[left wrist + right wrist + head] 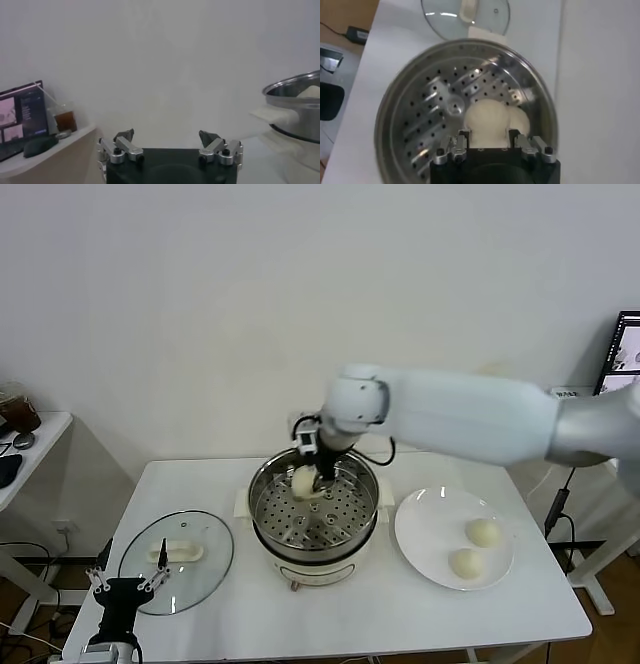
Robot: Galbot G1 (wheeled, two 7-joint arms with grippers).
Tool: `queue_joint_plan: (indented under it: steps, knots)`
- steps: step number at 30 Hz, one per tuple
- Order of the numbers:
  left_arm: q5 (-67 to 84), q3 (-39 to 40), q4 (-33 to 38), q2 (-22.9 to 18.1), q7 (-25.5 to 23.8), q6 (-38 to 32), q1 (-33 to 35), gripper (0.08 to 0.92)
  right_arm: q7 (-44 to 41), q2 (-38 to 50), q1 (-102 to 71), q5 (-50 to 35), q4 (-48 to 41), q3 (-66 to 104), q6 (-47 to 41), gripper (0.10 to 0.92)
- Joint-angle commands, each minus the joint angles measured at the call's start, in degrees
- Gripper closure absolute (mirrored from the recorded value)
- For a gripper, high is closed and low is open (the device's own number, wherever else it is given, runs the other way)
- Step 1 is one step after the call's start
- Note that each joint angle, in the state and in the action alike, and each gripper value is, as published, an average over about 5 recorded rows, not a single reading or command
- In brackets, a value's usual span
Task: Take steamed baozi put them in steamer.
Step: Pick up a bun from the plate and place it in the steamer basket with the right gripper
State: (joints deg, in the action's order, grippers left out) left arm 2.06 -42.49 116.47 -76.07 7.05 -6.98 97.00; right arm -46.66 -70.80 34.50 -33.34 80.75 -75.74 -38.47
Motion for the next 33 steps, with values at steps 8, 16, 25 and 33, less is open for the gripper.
queue_joint_plan:
  steps: [8, 16, 25, 33]
  knots:
    - [0.12, -0.27, -0.39, 0.01, 0.12, -0.1, -0.28, 0.177, 3.64, -12.09, -5.89, 0.61, -10.23, -1.02, -3.15, 0.55]
    - [0.17, -0.43, -0.31, 0.05, 0.14, -0.08, -0.5, 0.177, 4.32, -13.19, -7.6, 0.84, -12.25, -0.55, -3.12, 0.548]
    - [0.17, -0.29, -0.29, 0.0, 0.11, 0.03, -0.75, 0.177, 0.19, -10.17, -5.2, 1.41, -10.07, 0.94, -3.01, 0.374]
    - [0.38, -0.38, 0.05, 0.42, 0.04, 0.3, -1.21, 0.177, -17.51, 3.56, 7.37, 8.11, -1.74, 0.39, 6.12, 0.21]
